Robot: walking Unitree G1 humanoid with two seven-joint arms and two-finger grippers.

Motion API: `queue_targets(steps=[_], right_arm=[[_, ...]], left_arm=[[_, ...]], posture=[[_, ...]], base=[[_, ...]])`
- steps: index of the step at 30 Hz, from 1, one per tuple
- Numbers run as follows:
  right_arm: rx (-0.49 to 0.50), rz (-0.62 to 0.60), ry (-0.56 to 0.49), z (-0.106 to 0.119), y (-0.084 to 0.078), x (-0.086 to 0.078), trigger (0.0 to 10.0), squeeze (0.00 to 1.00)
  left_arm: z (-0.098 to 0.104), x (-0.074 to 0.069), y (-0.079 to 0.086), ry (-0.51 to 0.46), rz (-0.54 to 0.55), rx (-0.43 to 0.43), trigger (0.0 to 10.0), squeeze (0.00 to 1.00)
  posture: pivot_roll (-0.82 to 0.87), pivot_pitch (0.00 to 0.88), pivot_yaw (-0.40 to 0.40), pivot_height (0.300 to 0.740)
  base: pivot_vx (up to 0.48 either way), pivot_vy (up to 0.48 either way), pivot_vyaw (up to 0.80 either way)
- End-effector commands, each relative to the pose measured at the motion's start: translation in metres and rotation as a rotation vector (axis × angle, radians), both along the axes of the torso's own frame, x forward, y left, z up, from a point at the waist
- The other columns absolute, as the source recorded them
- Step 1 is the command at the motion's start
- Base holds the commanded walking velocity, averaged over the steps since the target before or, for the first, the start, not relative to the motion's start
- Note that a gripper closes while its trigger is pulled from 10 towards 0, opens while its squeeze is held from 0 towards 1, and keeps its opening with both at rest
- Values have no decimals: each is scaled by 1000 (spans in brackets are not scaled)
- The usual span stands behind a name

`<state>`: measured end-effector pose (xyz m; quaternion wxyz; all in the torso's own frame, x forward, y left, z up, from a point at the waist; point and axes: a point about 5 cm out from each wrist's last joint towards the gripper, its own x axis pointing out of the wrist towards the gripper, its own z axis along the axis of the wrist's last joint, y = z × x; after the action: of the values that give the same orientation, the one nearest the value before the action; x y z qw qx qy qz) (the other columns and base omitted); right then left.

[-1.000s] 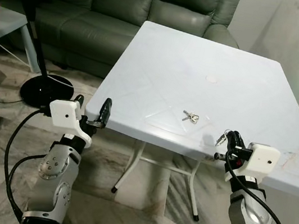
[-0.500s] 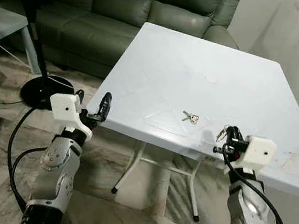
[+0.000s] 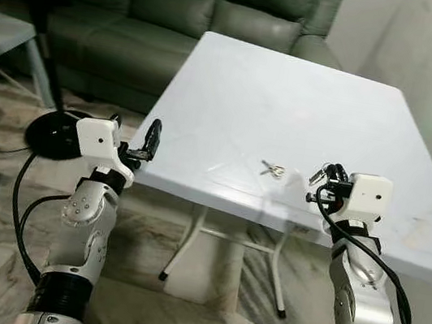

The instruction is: Hang keys on a hook

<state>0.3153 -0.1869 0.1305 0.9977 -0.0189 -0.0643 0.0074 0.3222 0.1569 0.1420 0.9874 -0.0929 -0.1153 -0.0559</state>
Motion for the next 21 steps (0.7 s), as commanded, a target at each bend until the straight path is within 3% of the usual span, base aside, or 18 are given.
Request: queue_targets(steps=[1, 11, 21], right_arm=[[-20, 19, 10, -4, 4, 0, 10000, 0], [-25, 40, 6, -3, 7, 2, 10000, 0], [-29, 51, 1, -3, 10, 3, 10000, 0]], left_arm=[[-2, -1, -3, 3, 0, 3, 10000, 0], [-3, 1, -4, 1, 18, -2, 10000, 0], [-1, 1, -3, -9, 14, 52, 10000, 0]], posture=[[51, 0, -99, 740], [57, 0, -103, 740], [61, 0, -105, 740]], base=[[0, 0, -744], [0, 0, -746], [0, 0, -749]])
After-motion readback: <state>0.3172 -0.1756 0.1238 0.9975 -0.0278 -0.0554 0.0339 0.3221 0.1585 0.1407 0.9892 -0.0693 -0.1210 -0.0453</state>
